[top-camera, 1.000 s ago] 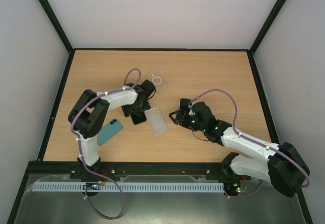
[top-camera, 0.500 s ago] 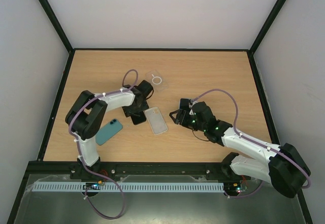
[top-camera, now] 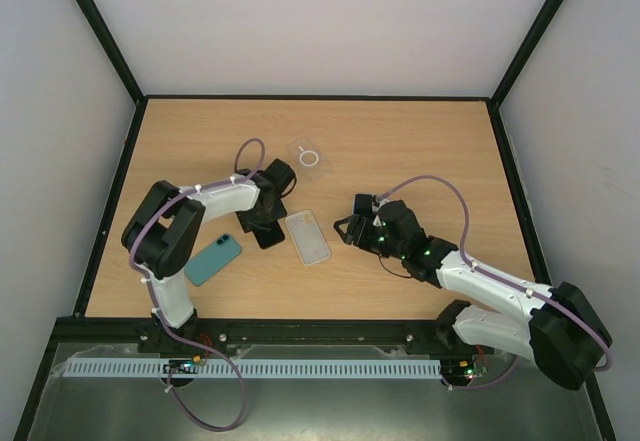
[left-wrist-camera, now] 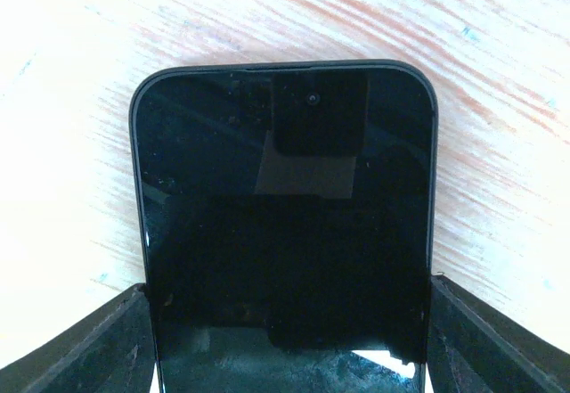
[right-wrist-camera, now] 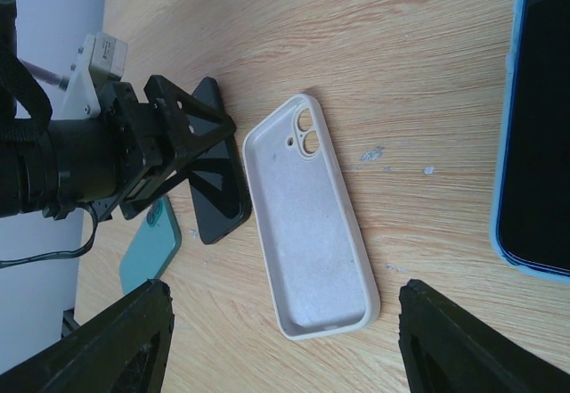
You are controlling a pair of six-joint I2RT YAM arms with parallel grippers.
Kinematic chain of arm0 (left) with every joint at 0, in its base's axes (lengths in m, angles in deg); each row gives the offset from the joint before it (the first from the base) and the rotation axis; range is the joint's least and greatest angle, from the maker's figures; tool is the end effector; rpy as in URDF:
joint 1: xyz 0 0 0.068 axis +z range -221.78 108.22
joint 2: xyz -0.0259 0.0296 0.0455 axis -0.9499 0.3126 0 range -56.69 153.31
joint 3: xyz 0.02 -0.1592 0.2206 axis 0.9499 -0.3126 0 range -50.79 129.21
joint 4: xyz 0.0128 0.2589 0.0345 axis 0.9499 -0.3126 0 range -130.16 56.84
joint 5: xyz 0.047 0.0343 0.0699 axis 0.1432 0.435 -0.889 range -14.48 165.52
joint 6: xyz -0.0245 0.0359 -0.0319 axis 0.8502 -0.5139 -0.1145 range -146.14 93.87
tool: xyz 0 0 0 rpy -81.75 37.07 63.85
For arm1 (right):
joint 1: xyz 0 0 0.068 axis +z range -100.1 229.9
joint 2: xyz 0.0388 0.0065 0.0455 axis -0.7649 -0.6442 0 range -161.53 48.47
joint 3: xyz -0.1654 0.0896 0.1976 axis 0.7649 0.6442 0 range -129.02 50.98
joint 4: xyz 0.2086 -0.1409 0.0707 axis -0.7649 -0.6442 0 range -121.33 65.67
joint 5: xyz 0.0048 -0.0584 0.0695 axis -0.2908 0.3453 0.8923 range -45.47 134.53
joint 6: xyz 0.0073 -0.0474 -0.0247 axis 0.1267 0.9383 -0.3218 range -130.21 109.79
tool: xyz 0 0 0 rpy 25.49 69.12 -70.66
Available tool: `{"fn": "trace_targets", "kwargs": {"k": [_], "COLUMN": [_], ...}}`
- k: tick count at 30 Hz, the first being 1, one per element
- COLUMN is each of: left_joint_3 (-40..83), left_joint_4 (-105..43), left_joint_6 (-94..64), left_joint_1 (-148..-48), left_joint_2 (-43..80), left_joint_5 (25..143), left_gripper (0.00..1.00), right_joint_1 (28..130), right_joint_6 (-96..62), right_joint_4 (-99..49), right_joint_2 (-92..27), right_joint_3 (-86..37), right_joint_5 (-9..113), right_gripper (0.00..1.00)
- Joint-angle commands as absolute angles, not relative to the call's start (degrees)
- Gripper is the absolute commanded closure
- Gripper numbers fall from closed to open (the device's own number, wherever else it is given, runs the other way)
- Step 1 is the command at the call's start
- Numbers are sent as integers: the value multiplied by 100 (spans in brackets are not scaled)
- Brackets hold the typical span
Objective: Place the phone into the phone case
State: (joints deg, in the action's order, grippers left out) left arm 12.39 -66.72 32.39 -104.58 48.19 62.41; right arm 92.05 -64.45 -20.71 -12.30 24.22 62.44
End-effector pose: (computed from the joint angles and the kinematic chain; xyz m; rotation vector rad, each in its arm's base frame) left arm 0.2888 -0.1765 0.1453 -0.6639 2.7199 -0.0340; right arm 0.1563 0.1562 0.2019 0.0366 2.3719 1.2567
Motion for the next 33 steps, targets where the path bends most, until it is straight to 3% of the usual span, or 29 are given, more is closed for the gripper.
{"fn": "trace_targets", "kwargs": {"k": [1, 16, 33], "left_joint_3": [1065, 1282, 1799], "left_joint_4": [-7123, -7361, -6935], "left_joint_6": [3284, 3493, 4101], "left_joint_1": [-10429, -10744, -11428], "left_joint_2": [4585, 3832, 4471], "left_joint_5": [6293, 6650, 7430], "left_gripper": [35, 42, 43], "right_joint_1": [9265, 9366, 9388], "right_joint_6": [-6467, -6514, -6484], "right_joint_4": [-2128, -2030, -1925], "right_joint_2": [-1126, -1250, -1329], "right_joint_3": [2436, 2422, 2517], "right_joint_5": [6104, 6102, 6122], "right_gripper": [31, 31, 31]}}
